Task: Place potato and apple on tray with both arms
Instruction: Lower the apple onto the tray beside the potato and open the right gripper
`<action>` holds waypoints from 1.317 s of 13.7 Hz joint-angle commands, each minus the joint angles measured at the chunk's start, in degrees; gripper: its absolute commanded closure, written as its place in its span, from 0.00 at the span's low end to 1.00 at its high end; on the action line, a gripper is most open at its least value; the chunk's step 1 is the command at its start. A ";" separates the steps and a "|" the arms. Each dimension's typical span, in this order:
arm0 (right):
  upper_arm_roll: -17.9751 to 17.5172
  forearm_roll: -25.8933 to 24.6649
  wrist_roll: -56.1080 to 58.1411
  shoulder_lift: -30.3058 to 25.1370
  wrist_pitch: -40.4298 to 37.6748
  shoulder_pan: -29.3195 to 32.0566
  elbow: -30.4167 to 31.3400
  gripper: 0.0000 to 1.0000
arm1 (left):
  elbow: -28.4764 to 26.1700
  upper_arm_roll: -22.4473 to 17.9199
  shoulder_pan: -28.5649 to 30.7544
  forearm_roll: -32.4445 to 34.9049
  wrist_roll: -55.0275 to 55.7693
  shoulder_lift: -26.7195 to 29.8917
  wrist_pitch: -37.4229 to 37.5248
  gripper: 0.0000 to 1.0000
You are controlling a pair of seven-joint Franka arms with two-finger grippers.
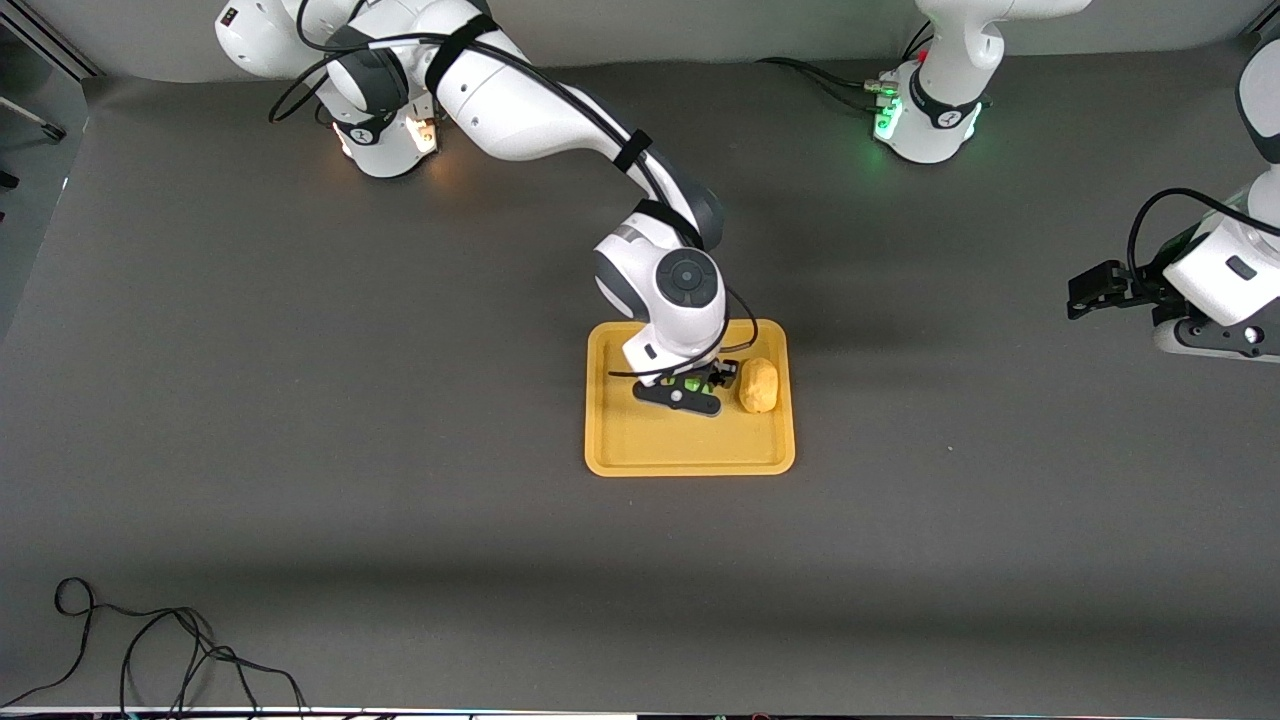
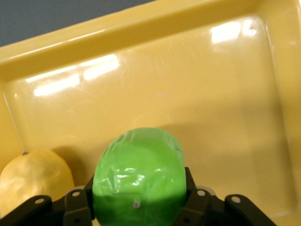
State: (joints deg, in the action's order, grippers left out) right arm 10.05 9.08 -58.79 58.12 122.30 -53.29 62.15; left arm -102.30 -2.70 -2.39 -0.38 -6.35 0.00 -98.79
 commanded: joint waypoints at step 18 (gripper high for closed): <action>4.00 -2.67 4.53 -31.19 -31.05 1.08 5.59 0.00 | -0.88 0.59 -0.08 1.96 -0.94 0.79 -0.71 0.00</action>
State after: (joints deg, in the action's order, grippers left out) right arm 12.32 7.47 -57.79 32.70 94.24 -51.84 62.20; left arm -102.38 -2.16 -2.37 0.77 -6.63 -0.05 -99.09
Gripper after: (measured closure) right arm 0.000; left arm 0.000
